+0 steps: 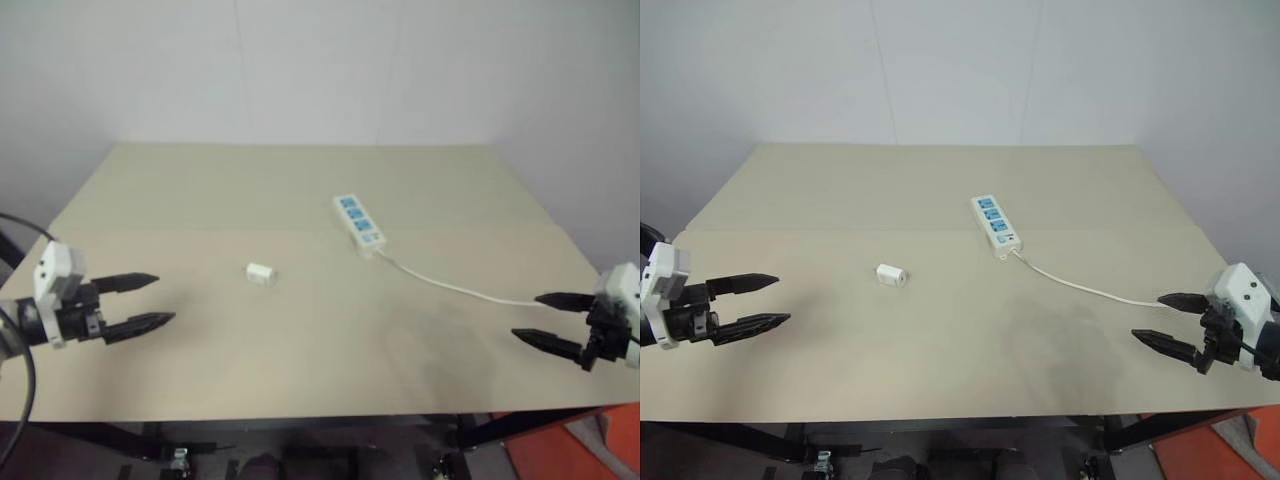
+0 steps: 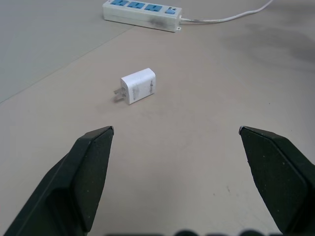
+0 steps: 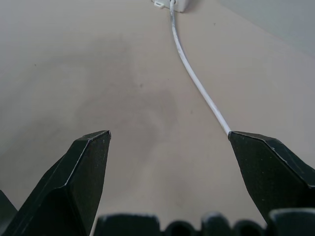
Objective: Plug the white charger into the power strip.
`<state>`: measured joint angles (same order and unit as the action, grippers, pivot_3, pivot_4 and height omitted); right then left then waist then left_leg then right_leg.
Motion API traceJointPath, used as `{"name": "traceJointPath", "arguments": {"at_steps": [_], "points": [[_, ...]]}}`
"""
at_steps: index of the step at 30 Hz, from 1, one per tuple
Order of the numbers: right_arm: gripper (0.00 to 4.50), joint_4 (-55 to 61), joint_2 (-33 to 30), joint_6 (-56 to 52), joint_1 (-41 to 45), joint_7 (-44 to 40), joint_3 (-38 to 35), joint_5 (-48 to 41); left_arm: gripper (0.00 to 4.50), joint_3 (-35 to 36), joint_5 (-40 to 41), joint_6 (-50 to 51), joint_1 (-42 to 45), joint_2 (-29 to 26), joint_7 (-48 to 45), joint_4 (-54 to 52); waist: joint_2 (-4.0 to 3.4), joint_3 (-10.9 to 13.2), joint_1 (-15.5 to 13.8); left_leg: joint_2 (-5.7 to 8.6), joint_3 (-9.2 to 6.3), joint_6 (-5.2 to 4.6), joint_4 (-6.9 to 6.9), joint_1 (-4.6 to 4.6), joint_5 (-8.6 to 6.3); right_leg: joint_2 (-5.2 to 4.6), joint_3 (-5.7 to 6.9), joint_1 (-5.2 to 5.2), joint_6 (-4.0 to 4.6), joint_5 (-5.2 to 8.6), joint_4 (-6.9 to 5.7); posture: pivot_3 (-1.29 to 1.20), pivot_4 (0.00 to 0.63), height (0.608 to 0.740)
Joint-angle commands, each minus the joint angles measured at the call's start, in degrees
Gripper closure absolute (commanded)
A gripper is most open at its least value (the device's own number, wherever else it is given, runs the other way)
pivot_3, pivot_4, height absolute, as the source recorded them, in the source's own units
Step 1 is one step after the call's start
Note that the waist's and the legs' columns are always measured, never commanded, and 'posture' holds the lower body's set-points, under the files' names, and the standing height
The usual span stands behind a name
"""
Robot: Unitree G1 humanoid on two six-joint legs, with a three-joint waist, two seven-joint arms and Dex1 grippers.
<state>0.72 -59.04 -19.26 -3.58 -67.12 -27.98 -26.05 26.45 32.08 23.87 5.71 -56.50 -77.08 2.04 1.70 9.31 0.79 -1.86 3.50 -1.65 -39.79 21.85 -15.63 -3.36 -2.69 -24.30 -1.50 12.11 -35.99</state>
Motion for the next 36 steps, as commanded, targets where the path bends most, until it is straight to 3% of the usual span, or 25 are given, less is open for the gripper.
{"name": "traceJointPath", "arguments": {"at_steps": [1, 12, 16, 24, 35, 36], "points": [[0.00, 0.95, -0.44, 0.53, 0.36, 0.08, -2.56, -0.75, 0.04, 0.51, 0.62, 0.03, -0.04, -1.09, 0.20, -1.17, 0.00, 0.00, -0.06, 0.00, 0.00, 0.00, 0.00, 0.01, 0.00, 0.00, 0.00, -0.01, 0.00, 0.00, 0.00, 0.00, 0.150, 0.740], [0.00, 1.65, 1.02, 1.11, 0.45, -0.21, -2.96, -1.75, 0.04, -0.41, 0.02, -0.01, 0.84, -1.57, 0.22, -0.45, 0.00, 0.00, -0.05, 0.00, 0.00, 0.00, 0.00, 0.01, 0.00, 0.00, 0.00, -0.01, -0.01, 0.01, 0.01, 0.00, 0.150, 0.740], [0.00, 1.45, 2.91, 0.83, 3.62, 2.61, 0.52, -0.64, 0.04, -1.13, -0.24, -0.42, 1.87, -1.55, 0.32, 0.29, 0.00, 0.00, 0.07, 0.00, 0.00, 0.00, 0.00, 0.00, 0.00, 0.00, 0.00, -0.01, -0.02, 0.01, 0.00, 0.00, 0.150, 0.740], [0.00, -12.76, 14.67, 4.37, 24.00, 14.70, 18.01, 11.45, 0.04, -3.49, -1.39, -1.79, 4.95, -1.93, -0.06, 2.16, 0.01, 0.01, 0.75, 0.03, 0.05, 0.00, 0.00, 0.03, 0.00, 0.06, -0.04, -0.09, 0.15, -0.08, -0.02, 0.00, 0.150, 0.740], [0.00, -38.69, 25.71, 12.24, 42.89, 15.31, 28.38, 19.26, 0.04, -1.61, -0.33, -1.10, 3.70, -2.35, 0.30, 0.24, 0.00, 0.02, 0.60, 0.05, 0.05, 0.02, 0.00, 0.74, 0.01, 0.03, -0.04, -0.81, 0.22, -0.16, -0.14, 0.00, 0.150, 0.740], [0.18, -40.04, 25.87, 12.37, 43.67, 14.81, 28.66, 19.51, 0.01, -1.40, -0.39, -1.17, 3.34, -2.44, 0.34, 0.06, -0.01, 0.03, 0.55, 0.05, 0.04, 0.01, 0.00, 0.73, 0.01, 0.03, -0.04, -0.80, 0.22, -0.16, -0.14, 0.00, 0.150, 0.740]]}}
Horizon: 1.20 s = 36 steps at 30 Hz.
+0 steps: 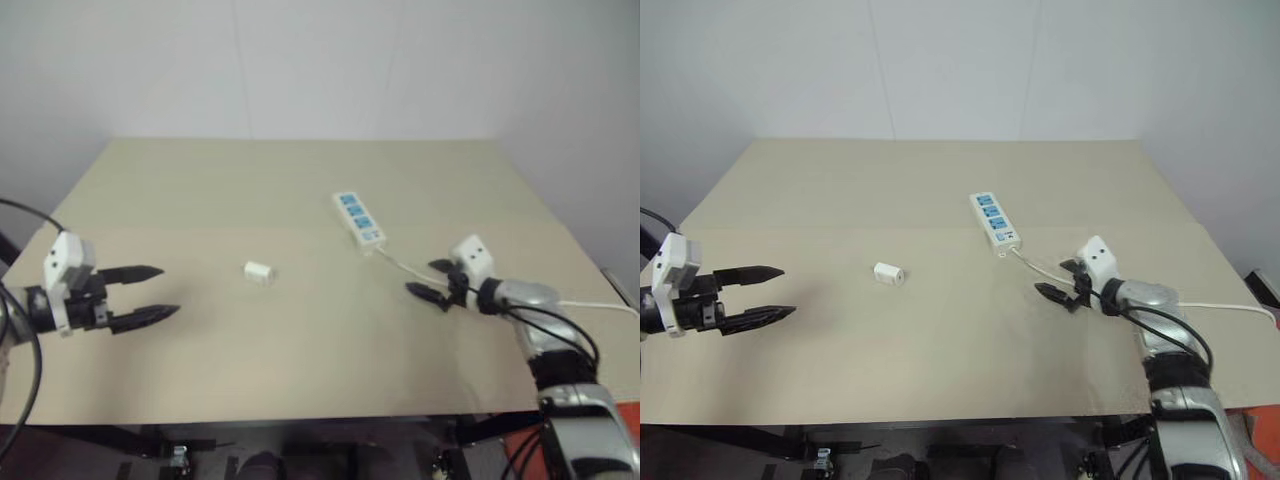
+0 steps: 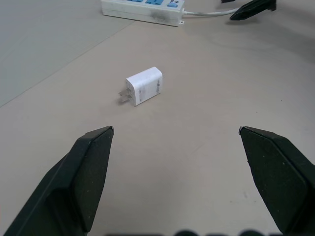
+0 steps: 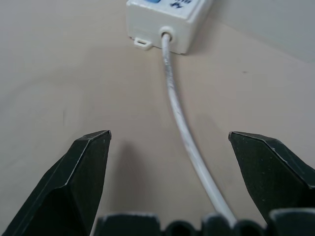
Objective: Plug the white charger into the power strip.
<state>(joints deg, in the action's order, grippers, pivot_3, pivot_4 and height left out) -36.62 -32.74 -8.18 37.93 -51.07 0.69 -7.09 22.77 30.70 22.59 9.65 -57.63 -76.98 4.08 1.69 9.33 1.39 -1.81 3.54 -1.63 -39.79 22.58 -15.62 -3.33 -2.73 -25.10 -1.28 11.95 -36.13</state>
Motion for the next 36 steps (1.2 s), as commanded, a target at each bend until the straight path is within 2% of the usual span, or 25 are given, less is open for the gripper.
{"name": "traceJointPath", "arguments": {"at_steps": [1, 5, 8, 13, 14, 18, 23, 26, 30, 31, 36], "points": [[0.38, -3.72, -0.35, 1.58, 2.72, -1.51, 0.17, 0.74, 0.00, 2.34, 0.91, 0.04, -0.80, -1.39, 0.33, -2.07, -0.01, 0.00, -0.12, -0.02, -0.01, 0.00, 0.00, 0.00, 0.00, 0.00, 0.01, 0.00, 0.00, 0.00, 0.00, 0.00, 0.150, 0.740], [1.59, -6.26, 0.29, 1.69, 4.55, -2.92, 0.70, 1.03, 0.00, 2.69, 0.73, -0.37, -1.65, -1.20, 0.69, -2.24, -0.01, 0.01, -0.11, -0.03, -0.01, 0.00, 0.00, 0.00, 0.00, -0.01, 0.02, 0.00, 0.00, 0.00, 0.00, 0.00, 0.150, 0.740], [2.74, -7.20, 0.69, 2.52, 5.05, -2.96, 0.94, 1.84, 0.00, 2.70, 0.80, -0.44, -2.04, -0.83, 1.07, -2.62, -0.01, 0.01, 0.08, -0.03, -0.01, 0.02, 0.00, -0.02, 0.01, 0.01, 0.02, 0.00, 0.02, -0.02, -0.05, 0.00, 0.150, 0.740], [4.36, -6.73, 0.94, 4.24, 4.88, -3.21, 1.08, 2.54, 0.00, 2.40, 0.84, -0.88, -2.03, -0.69, 1.39, -2.44, -0.01, 0.00, 0.76, -0.04, -0.03, 0.02, 0.00, -0.04, 0.01, 0.02, 0.02, 0.01, 0.03, -0.02, -0.08, 0.00, 0.150, 0.740], [4.47, -6.16, 0.92, 4.58, 4.64, -3.22, 1.02, 2.62, 0.00, 2.36, 0.81, -0.99, -1.93, -0.72, 1.42, -2.30, -0.01, 0.00, 0.88, -0.04, -0.03, 0.03, 0.00, -0.04, 0.02, 0.01, 0.02, 0.01, 0.03, -0.02, -0.08, 0.00, 0.150, 0.740], [4.47, 9.45, -2.09, 3.26, -2.69, -9.13, -0.72, -1.94, 0.00, 1.97, 0.64, -1.28, -0.97, -1.13, 1.17, -1.31, -0.03, 0.01, 0.87, -0.07, -0.09, 0.03, 0.03, -0.02, 0.02, 0.02, 0.04, 0.00, 0.02, -0.02, -0.06, 0.00, 0.150, 0.740], [4.47, 28.60, -8.68, 1.66, -17.60, -13.77, -3.88, -6.75, 0.00, 1.72, 0.69, -1.25, -0.76, -1.27, 0.72, -1.34, -0.04, 0.03, 0.14, -0.05, -0.19, 0.02, 0.03, 0.21, 0.01, -0.04, 0.14, -0.10, 0.00, -0.02, 0.03, 0.00, 0.150, 0.740], [4.47, 33.26, -11.03, 3.03, -24.84, -12.62, -5.58, -6.33, 0.00, 0.83, 0.53, -1.22, -0.24, -1.01, 0.63, -1.08, -0.03, 0.02, -0.20, -0.04, -0.14, 0.02, -0.03, 0.14, 0.01, -0.06, 0.13, -0.03, -0.04, -0.04, 0.02, 0.00, 0.150, 0.740], [4.47, 34.36, -11.18, -0.83, -27.29, -9.27, -5.73, -5.95, 0.00, -1.24, -0.04, -1.69, 2.15, -0.83, 0.30, 0.43, -0.03, 0.02, -0.09, -0.02, 0.01, 0.05, -0.05, -0.20, 0.03, 0.02, 0.05, 0.17, -0.03, -0.03, -0.03, 0.00, 0.150, 0.740], [3.82, 34.71, -11.15, -1.33, -27.59, -8.67, -5.55, -5.77, 0.00, -1.74, -0.24, -1.91, 2.97, -0.84, 0.21, 1.07, -0.03, 0.02, -0.08, -0.03, 0.04, 0.06, -0.05, -0.27, 0.04, 0.05, 0.01, 0.19, -0.01, -0.01, -0.05, 0.00, 0.150, 0.740], [2.22, 37.68, -8.58, -3.30, -28.35, -3.96, -5.91, -6.94, 0.00, -3.59, -1.04, -2.95, 6.05, -0.97, -0.93, 3.75, -0.03, 0.02, -0.10, -0.04, 0.05, 0.07, -0.02, -0.29, 0.04, 0.11, -0.02, 0.20, 0.02, 0.00, -0.06, 0.00, 0.150, 0.740]]}}
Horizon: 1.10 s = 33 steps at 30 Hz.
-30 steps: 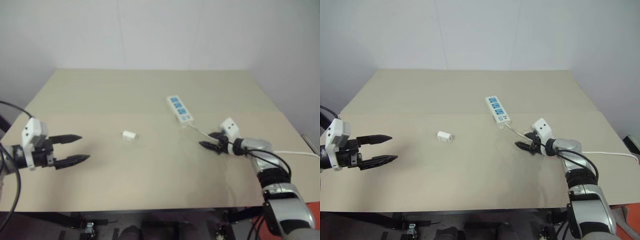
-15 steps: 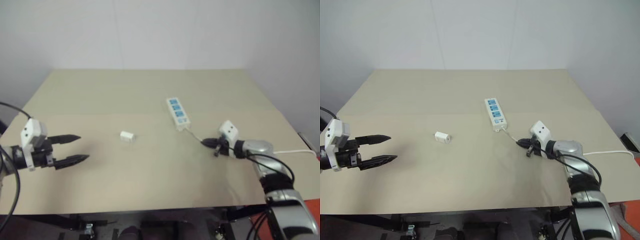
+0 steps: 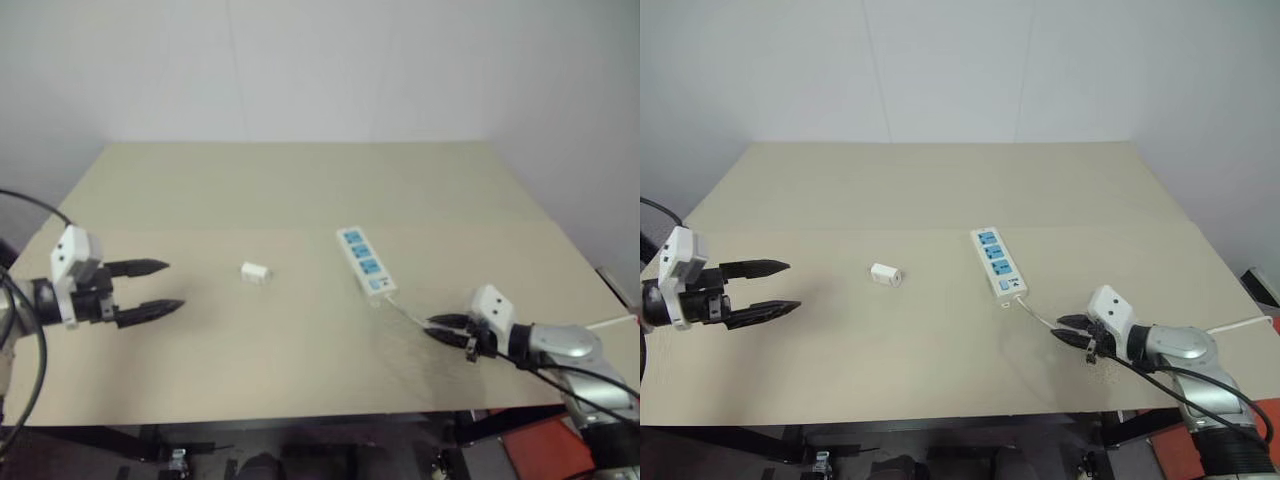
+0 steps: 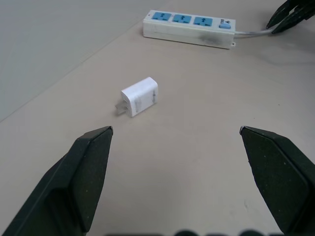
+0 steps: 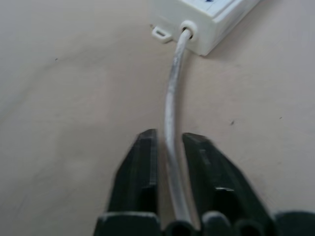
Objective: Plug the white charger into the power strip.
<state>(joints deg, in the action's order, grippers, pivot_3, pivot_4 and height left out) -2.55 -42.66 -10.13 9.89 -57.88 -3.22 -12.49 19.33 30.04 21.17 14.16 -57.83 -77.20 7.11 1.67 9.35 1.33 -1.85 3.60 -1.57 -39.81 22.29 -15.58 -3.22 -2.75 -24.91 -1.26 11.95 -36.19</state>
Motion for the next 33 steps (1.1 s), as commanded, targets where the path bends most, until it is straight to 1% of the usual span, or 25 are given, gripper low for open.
{"name": "traceJointPath", "arguments": {"at_steps": [1, 3, 6, 7, 11, 12, 13, 18, 21, 26, 33], "points": [[1.89, 4.57, 2.23, -1.83, -0.36, 4.34, -1.96, -1.56, 0.00, -0.36, -0.53, -1.71, 1.86, -0.78, -0.92, 1.10, 0.00, 0.00, -0.07, 0.01, -0.01, 0.00, 0.01, 0.04, 0.00, 0.00, 0.00, -0.02, 0.00, 0.00, 0.02, 0.00, 0.150, 0.740], [1.07, 6.64, 4.85, -2.59, -0.50, 8.04, -1.78, -1.20, 0.00, -0.58, -0.75, -1.97, 2.21, -0.76, -1.24, 1.59, 0.00, 0.00, -0.16, 0.01, -0.02, 0.00, 0.01, 0.19, 0.00, 0.00, 0.00, -0.15, 0.00, 0.00, 0.01, 0.00, 0.150, 0.740], [0.11, 9.81, 10.13, -4.66, -0.65, 14.46, -1.77, -1.39, 0.00, -0.74, -0.88, -2.41, 2.36, -0.76, -1.53, 2.09, 0.00, 0.00, -0.23, 0.01, -0.04, 0.00, -0.01, 0.20, 0.00, -0.01, 0.00, -0.15, 0.00, -0.01, -0.01, 0.00, 0.150, 0.740], [0.04, 10.81, 12.28, -6.27, -0.67, 16.66, -1.89, -2.06, 0.00, -0.73, -0.94, -2.62, 2.32, -0.73, -1.47, 2.20, 0.00, 0.00, -0.26, 0.01, -0.04, 0.00, -0.01, 0.19, 0.00, -0.01, 0.00, -0.15, 0.00, -0.01, -0.02, 0.00, 0.150, 0.740], [0.04, 12.61, 18.02, -6.70, -1.26, 23.61, -0.55, 0.12, 0.00, -0.78, -1.02, -3.07, 2.21, -0.72, -1.44, 2.55, 0.00, 0.00, -0.37, 0.02, -0.04, 0.00, 0.00, 0.20, 0.00, -0.02, 0.01, -0.15, 0.00, 0.00, -0.01, 0.00, 0.150, 0.740], [0.04, 12.47, 19.63, -6.87, -0.87, 26.59, -0.16, 1.59, 0.00, -0.80, -0.99, -3.10, 2.21, -0.76, -1.48, 2.65, 0.00, 0.00, -0.38, 0.02, -0.05, 0.00, -0.01, 0.21, 0.00, -0.02, 0.01, -0.15, 0.00, 0.00, 0.00, 0.00, 0.150, 0.740], [0.04, 12.45, 20.93, -8.49, -0.34, 28.38, -0.01, 1.60, 0.00, -0.81, -0.97, -3.15, 2.20, -0.80, -1.55, 2.75, 0.00, 0.00, -0.38, 0.03, -0.04, 0.00, -0.01, 0.21, 0.00, -0.03, 0.01, -0.15, 0.00, 0.00, -0.01, 0.00, 0.150, 0.740], [0.04, 11.94, 27.75, -9.10, 1.70, 36.26, 2.05, 4.08, 0.00, -0.88, -1.04, -3.26, 2.07, -0.47, -0.92, 2.46, 0.00, 0.00, -0.24, 0.01, -0.05, 0.00, 0.00, 0.20, 0.00, -0.01, 0.02, -0.17, 0.01, 0.00, -0.04, 0.00, 0.150, 0.740], [0.04, 10.36, 30.20, -7.77, 2.30, 39.19, 4.15, 6.57, 0.00, -1.04, -1.07, -3.37, 2.12, -0.40, -0.86, 2.51, 0.00, 0.00, -0.07, 0.01, -0.05, 0.00, 0.01, 0.20, 0.00, -0.01, 0.01, -0.18, 0.01, 0.00, -0.03, 0.00, 0.150, 0.740], [0.04, 9.68, 34.03, -7.01, 2.95, 41.82, 4.58, 6.37, 0.00, -1.24, -1.17, -3.67, 2.53, -0.26, -0.56, 2.70, 0.00, 0.00, -0.07, 0.02, -0.06, 0.00, 0.00, 0.22, 0.00, -0.02, 0.02, -0.19, 0.01, -0.01, -0.04, 0.00, 0.150, 0.740], [0.04, 5.61, 36.41, -5.01, 4.76, 44.35, 4.89, 7.57, 0.00, -1.67, -1.16, -3.72, 2.75, 0.07, -0.13, 2.36, 0.00, 0.00, 0.19, 0.01, -0.08, 0.00, 0.01, 0.22, 0.00, -0.01, 0.02, -0.19, 0.02, -0.01, -0.04, 0.00, 0.150, 0.740]]}}
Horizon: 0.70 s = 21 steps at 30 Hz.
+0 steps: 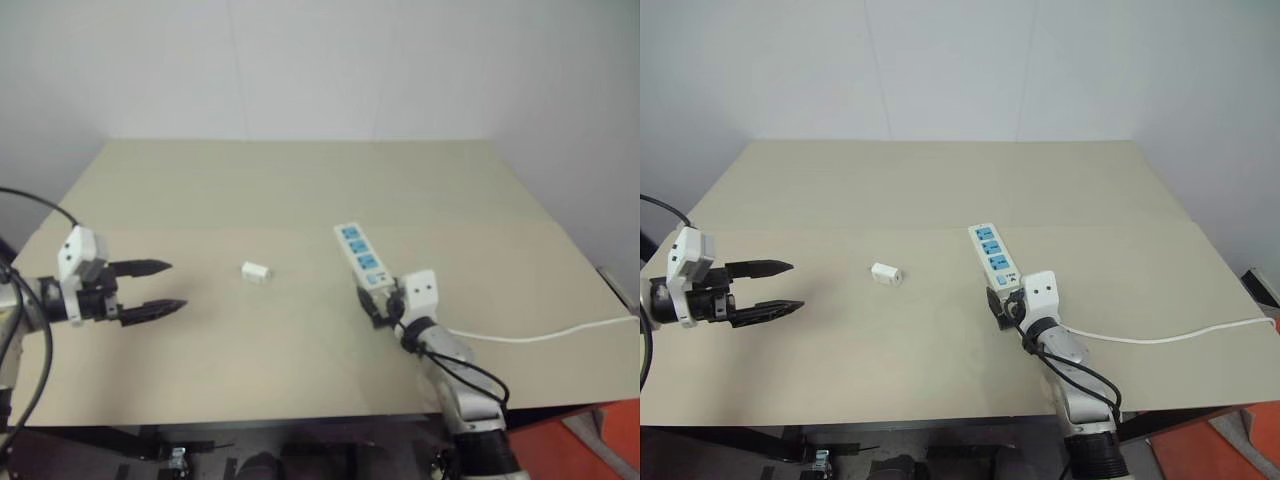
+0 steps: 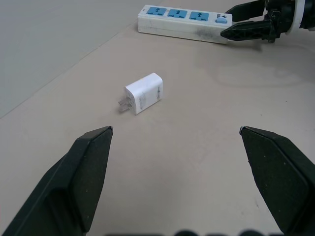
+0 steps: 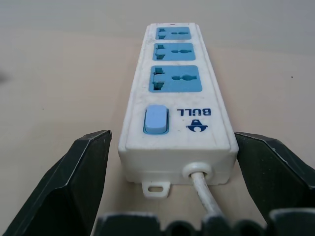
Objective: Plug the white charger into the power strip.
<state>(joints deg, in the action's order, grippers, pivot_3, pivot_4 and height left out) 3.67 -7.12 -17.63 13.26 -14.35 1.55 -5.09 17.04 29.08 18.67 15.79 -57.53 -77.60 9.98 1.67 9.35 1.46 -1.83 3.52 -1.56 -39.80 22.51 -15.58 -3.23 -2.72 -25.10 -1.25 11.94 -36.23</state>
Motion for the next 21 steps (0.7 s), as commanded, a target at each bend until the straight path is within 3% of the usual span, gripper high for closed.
{"name": "traceJointPath", "arguments": {"at_steps": [1, 8, 12, 14, 21], "points": [[0.04, -1.23, 1.03, 2.94, 1.44, 1.14, 0.45, 0.64, 0.00, 0.62, -0.14, -1.22, 1.13, -0.17, 0.36, -0.58, 0.00, 0.00, 0.14, 0.00, 0.00, 0.00, 0.00, 0.00, 0.00, 0.00, 0.00, 0.00, 0.00, 0.00, 0.00, 0.00, 0.150, 0.740], [0.04, -4.75, 2.78, 4.11, 1.71, 2.66, 0.13, 1.05, 0.00, 0.69, 0.22, -1.06, 1.22, 0.55, 1.15, -1.06, 0.02, -0.01, 0.87, -0.01, -0.05, 0.00, 0.00, -0.01, 0.00, -0.01, 0.00, 0.02, 0.00, 0.00, -0.01, 0.00, 0.150, 0.740], [0.96, -6.73, 2.73, 5.20, 2.49, 2.24, 0.40, 1.39, 0.00, -0.01, 0.57, -0.78, 2.15, 1.59, 1.52, -1.73, 0.07, -0.04, 0.99, -0.01, -0.07, 0.00, 0.00, -0.03, 0.00, 0.00, 0.00, 0.04, 0.00, -0.01, 0.00, 0.00, 0.150, 0.740], [1.10, -7.58, 2.61, 5.63, 2.82, 2.33, 0.69, 1.95, 0.00, -1.14, 0.29, -0.95, 3.55, 2.33, 1.62, -1.81, 0.20, -0.12, 0.99, -0.01, -0.08, 0.00, 0.00, -0.05, 0.00, 0.00, 0.01, 0.06, 0.00, -0.01, -0.01, 0.00, 0.150, 0.740], [1.09, -9.15, 2.22, 6.45, 3.60, 1.71, 0.80, 2.30, 0.00, -10.81, -3.73, -3.92, 18.63, 5.15, -3.19, 2.39, 0.58, -0.36, 0.98, 0.01, -0.09, 0.02, -0.01, -0.17, 0.01, 0.01, 0.03, 0.21, 0.01, -0.02, -0.01, 0.00, 0.150, 0.740]]}}
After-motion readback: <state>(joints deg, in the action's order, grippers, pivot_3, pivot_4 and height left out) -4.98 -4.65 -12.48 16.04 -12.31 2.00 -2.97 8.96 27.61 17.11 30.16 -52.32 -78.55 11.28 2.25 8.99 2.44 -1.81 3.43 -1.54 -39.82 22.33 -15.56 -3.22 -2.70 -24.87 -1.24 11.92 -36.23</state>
